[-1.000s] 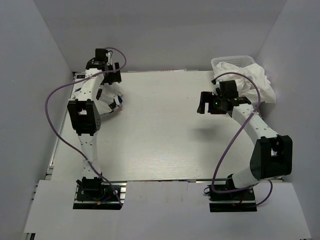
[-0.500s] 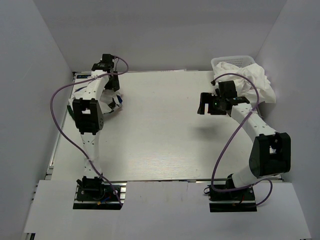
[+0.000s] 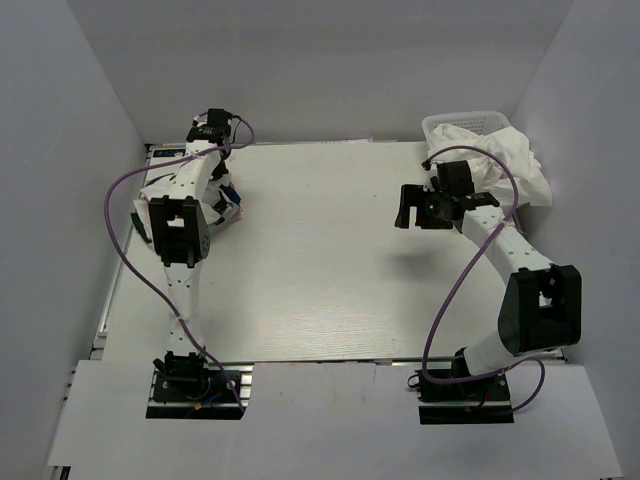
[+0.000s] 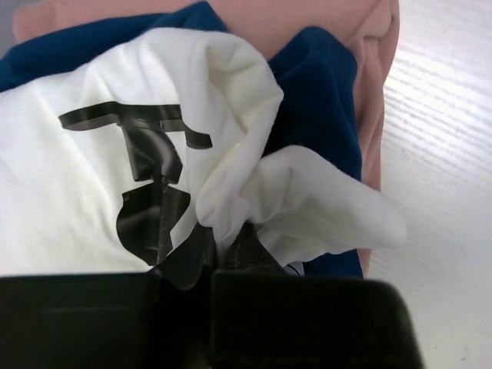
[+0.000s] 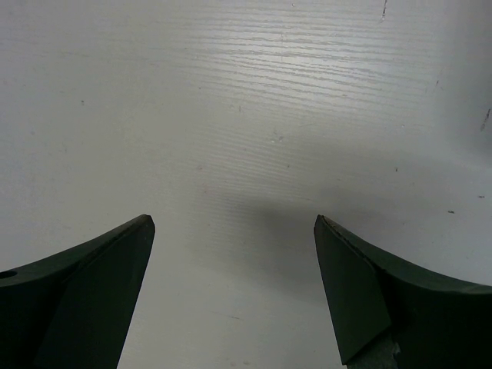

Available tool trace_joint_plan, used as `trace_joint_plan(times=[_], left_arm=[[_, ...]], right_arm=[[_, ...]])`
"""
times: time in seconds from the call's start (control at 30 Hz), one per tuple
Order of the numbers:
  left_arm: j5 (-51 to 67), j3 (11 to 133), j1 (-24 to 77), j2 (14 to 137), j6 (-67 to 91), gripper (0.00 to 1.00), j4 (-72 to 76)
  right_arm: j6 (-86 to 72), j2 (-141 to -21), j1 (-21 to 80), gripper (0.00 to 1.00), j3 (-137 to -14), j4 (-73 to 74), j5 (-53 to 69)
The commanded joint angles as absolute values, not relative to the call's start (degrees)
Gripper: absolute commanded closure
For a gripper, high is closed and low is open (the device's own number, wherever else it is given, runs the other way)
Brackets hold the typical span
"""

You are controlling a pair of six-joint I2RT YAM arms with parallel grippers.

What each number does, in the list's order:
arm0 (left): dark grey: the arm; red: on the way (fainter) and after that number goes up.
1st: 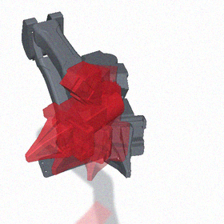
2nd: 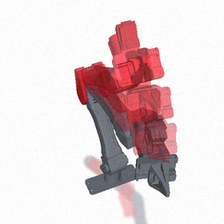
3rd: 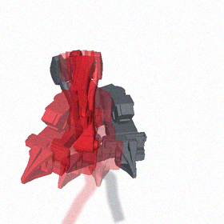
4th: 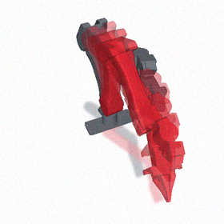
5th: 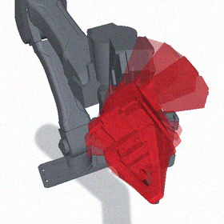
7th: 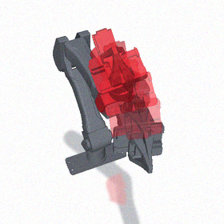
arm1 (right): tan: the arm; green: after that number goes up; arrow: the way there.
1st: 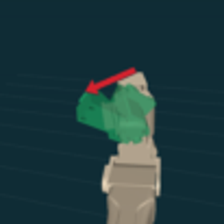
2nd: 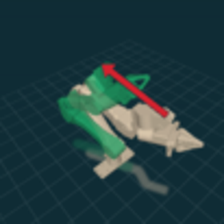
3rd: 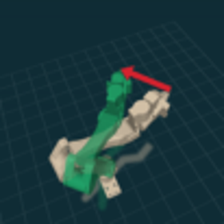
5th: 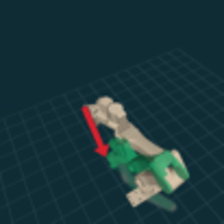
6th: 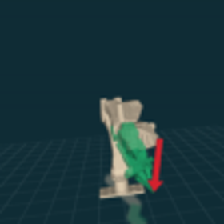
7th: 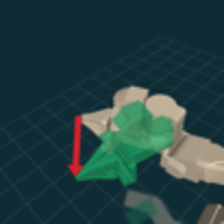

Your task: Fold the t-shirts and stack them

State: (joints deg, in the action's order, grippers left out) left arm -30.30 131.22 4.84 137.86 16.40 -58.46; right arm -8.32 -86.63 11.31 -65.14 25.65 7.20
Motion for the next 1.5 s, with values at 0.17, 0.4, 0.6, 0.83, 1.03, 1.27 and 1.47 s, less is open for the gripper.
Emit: trace_joint_plan(times=[0.17,0.4,0.6,0.83,1.03,1.27,1.47], left_arm=[[-34.5,128.1,4.3,122.9,20.3,0.99,-53.6],[-38.0,128.1,4.3,124.4,20.3,0.99,-57.0],[-40.9,129.9,4.3,128.2,20.8,1.0,-62.3],[-42.0,133.4,4.8,134.8,19.2,1.0,-65.4],[-40.1,137.2,6.5,140.6,17.2,0.82,-65.4],[-31.8,131.3,6.5,134.3,18.3,0.51,-58.5],[-30.8,132.0,6.5,130.1,17.8,0.2,-57.4]], right_arm=[[-7.2,-85.4,11.3,0.1,-67.1,25.5,7.0],[-7.4,-85.7,11.3,0.1,-66.9,25.3,6.6],[-7.3,-86.1,11.3,0.1,-67.1,25.8,6.2],[-7.6,-87.0,11.3,0.1,-67.6,27.6,4.0],[-7.8,-86.9,11.3,0.1,-67.4,28.1,3.6],[-8.0,-86.0,11.3,0.1,-67.1,28.4,3.7],[-8.0,-85.3,11.3,0.1,-66.6,28.0,3.7]])
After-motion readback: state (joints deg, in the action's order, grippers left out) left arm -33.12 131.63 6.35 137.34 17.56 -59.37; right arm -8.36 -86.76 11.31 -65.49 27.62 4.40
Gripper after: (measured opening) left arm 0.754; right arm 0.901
